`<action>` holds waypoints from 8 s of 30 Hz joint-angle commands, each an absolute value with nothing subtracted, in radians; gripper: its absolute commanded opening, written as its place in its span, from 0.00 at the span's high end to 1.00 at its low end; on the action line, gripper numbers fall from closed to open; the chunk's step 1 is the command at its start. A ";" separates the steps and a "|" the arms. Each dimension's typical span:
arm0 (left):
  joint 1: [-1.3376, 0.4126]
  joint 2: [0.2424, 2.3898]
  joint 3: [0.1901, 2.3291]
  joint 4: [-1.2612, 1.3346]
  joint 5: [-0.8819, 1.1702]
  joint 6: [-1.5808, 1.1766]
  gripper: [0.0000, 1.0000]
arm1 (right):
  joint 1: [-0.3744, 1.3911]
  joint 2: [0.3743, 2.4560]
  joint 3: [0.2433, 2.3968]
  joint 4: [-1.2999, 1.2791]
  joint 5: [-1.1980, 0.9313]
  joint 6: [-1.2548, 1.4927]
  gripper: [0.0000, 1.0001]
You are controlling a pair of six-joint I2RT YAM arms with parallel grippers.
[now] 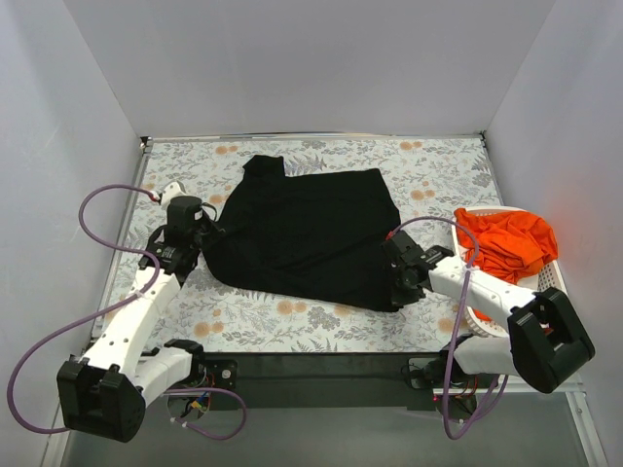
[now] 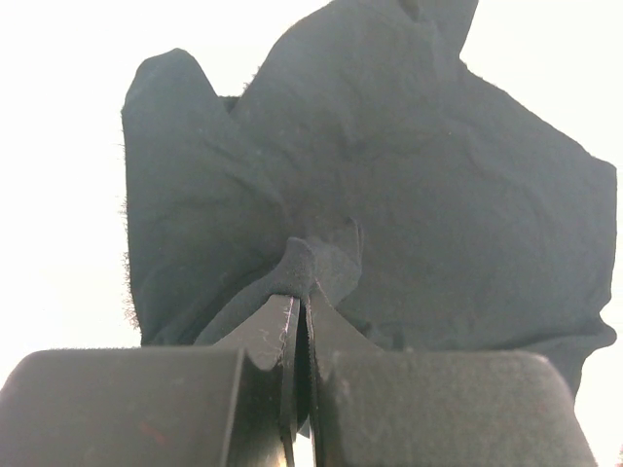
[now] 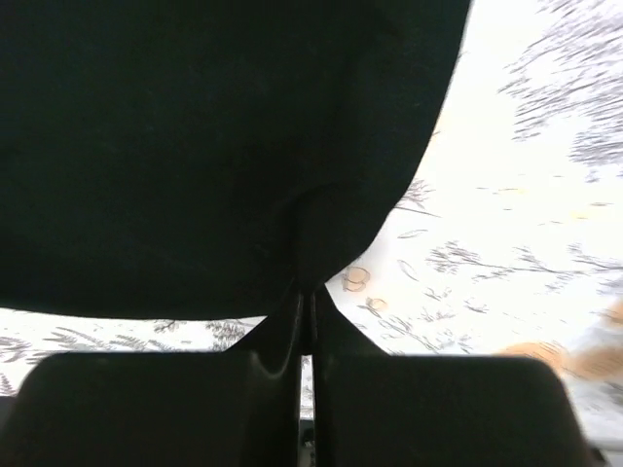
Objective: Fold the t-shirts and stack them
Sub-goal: Flatten the tshirt out, then fold the tshirt
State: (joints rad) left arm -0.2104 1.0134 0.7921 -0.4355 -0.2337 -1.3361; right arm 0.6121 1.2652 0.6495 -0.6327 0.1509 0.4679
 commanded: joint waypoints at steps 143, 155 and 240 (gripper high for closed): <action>-0.166 1.273 0.776 -0.155 -0.066 -1.761 1.00 | 0.043 1.715 1.206 -0.215 0.261 0.063 0.98; -0.186 1.213 0.632 -0.160 -0.063 -1.825 0.85 | 0.043 1.732 1.147 -0.219 0.224 0.074 0.87; -0.207 1.667 1.015 -0.204 -0.224 -0.934 0.42 | 0.383 1.537 0.904 -0.084 -0.256 0.112 0.45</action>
